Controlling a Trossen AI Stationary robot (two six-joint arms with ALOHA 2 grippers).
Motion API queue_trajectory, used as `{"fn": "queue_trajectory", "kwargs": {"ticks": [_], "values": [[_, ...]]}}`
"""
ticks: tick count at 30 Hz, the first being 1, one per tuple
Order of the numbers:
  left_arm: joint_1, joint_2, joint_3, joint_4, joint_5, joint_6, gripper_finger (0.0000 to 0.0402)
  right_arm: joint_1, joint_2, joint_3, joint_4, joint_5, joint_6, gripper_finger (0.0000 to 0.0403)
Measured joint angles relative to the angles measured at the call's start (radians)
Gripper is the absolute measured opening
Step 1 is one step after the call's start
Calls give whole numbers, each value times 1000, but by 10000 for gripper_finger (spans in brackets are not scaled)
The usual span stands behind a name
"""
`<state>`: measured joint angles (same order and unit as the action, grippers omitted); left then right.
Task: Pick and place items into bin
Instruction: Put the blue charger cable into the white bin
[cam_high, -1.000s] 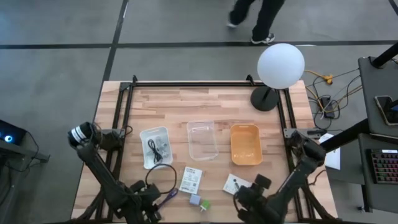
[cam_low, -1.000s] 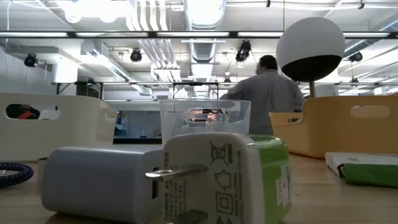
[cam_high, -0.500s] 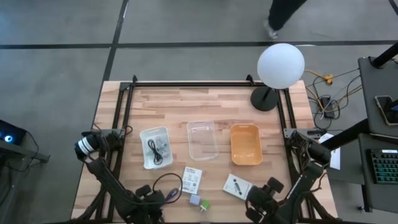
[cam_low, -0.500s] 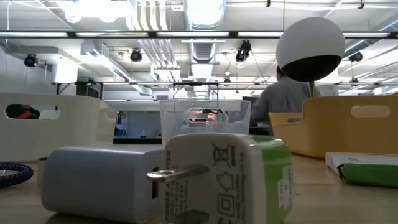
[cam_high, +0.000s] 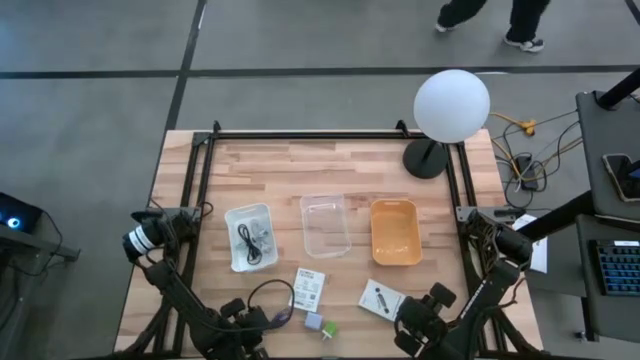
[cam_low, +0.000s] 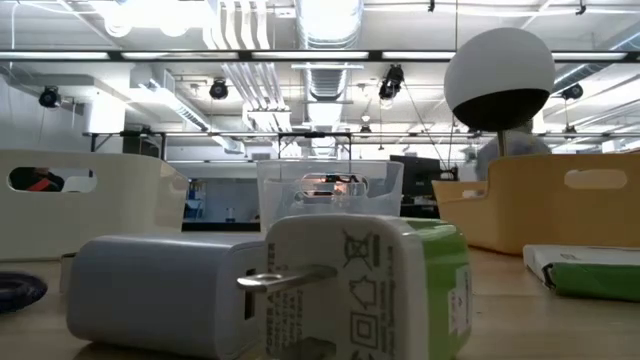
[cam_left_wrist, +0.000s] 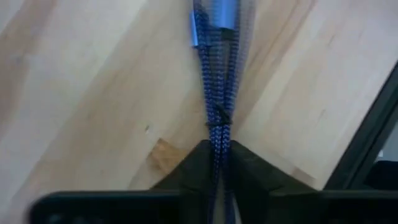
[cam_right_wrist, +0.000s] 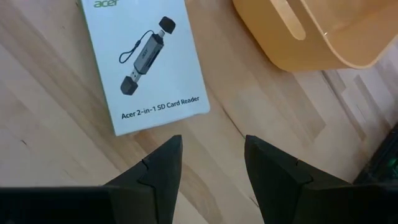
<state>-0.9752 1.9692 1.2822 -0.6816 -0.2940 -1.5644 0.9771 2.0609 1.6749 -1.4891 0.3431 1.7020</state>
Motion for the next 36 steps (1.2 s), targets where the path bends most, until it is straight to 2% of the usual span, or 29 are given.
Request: {"fn": "queue_trajectory", "kwargs": {"ticks": [4, 7, 9, 12, 15, 18, 20, 22, 24, 28, 31, 34, 36], "values": [[5, 2, -15, 10, 1, -8, 11, 0, -14, -7, -1, 0, 0, 160], [10, -23, -19, 17, 8, -65, 6, 0, -22, -8, -4, 0, 0, 159], [11, -55, -25, 16, -25, -122, 5, 0, -27, -9, -4, 5, 8, 159], [7, -152, -22, 6, -183, -307, 4, 0, -32, -9, -20, 23, 46, 159], [-12, -282, -30, -28, -425, -543, 3, 0, -32, -9, -46, 29, 81, 159], [-13, -392, -34, -72, -614, -585, 2, 0, -32, -9, -58, 41, 106, 156], [11, -466, -32, -153, -694, -586, 2, 0, -32, -9, -57, 50, 114, 152], [49, -521, -47, -263, -688, -587, 1, -3, -32, -9, -59, 53, 125, 147], [99, -566, -85, -360, -637, -594, 1, -4, -32, -9, -59, 53, 143, 143], [196, -674, -208, -372, -511, -576, 1, -6, -32, -9, -59, 52, 168, 136], [221, -724, -335, -284, -381, -569, 0, -5, -32, -9, -59, 40, 182, 132], [233, -786, -449, -94, -370, -560, 0, -5, -32, -9, -59, 17, 184, 132], [263, -794, -503, -105, -343, -552, 0, -5, -32, -9, -59, 16, 185, 132]]}}
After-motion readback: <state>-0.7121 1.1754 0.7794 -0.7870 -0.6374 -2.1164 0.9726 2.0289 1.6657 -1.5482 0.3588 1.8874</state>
